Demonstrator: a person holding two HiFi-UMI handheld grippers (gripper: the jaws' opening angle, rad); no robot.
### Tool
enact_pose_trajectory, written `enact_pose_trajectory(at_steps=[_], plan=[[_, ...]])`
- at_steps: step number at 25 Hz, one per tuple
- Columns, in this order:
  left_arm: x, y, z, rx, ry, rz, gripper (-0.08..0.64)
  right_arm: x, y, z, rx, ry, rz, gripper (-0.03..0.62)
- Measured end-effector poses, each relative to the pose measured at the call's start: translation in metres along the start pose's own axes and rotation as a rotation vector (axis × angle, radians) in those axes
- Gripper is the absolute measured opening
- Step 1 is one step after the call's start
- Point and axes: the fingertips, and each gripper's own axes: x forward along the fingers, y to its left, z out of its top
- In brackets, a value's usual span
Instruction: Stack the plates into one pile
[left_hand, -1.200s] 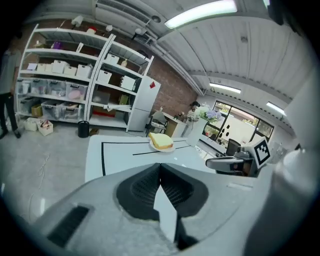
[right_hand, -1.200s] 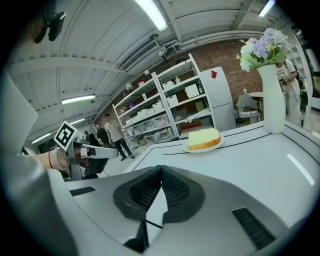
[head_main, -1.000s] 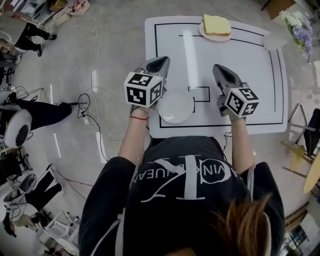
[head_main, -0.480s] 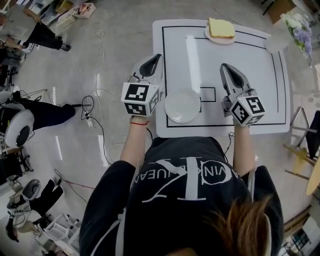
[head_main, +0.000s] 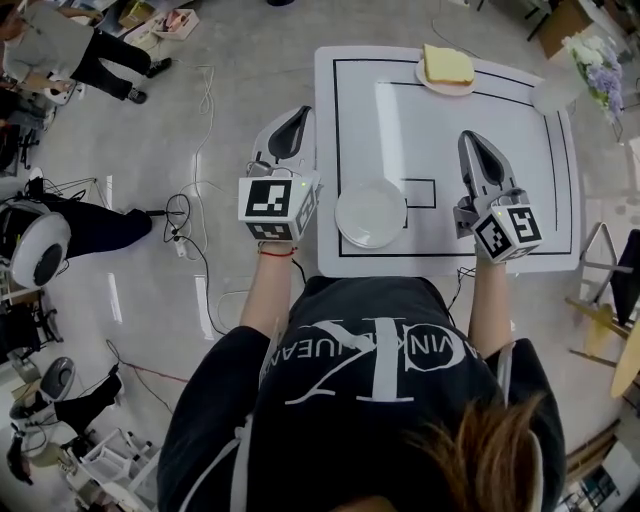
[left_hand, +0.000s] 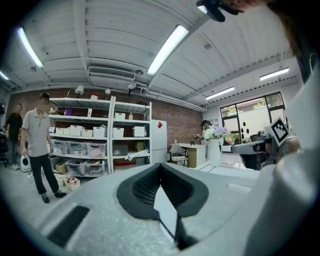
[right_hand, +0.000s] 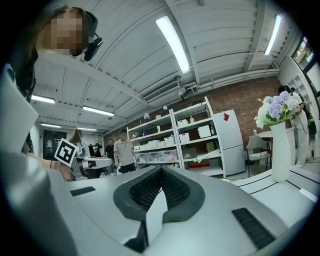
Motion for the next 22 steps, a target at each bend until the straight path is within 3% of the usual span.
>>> enact_pose_trajectory(at_steps=[8,22], plan=[[-0.016,0.02,0.019,-0.004,-0.085,0.063,0.009,0.004,0.016,0.022,-0.065,-0.048,0.046,0.0],[-0.023,0.036,0.03,0.004,-0.121,0.09,0.009,0.009,0.02,0.033,-0.091,-0.071,0.045,0.0]])
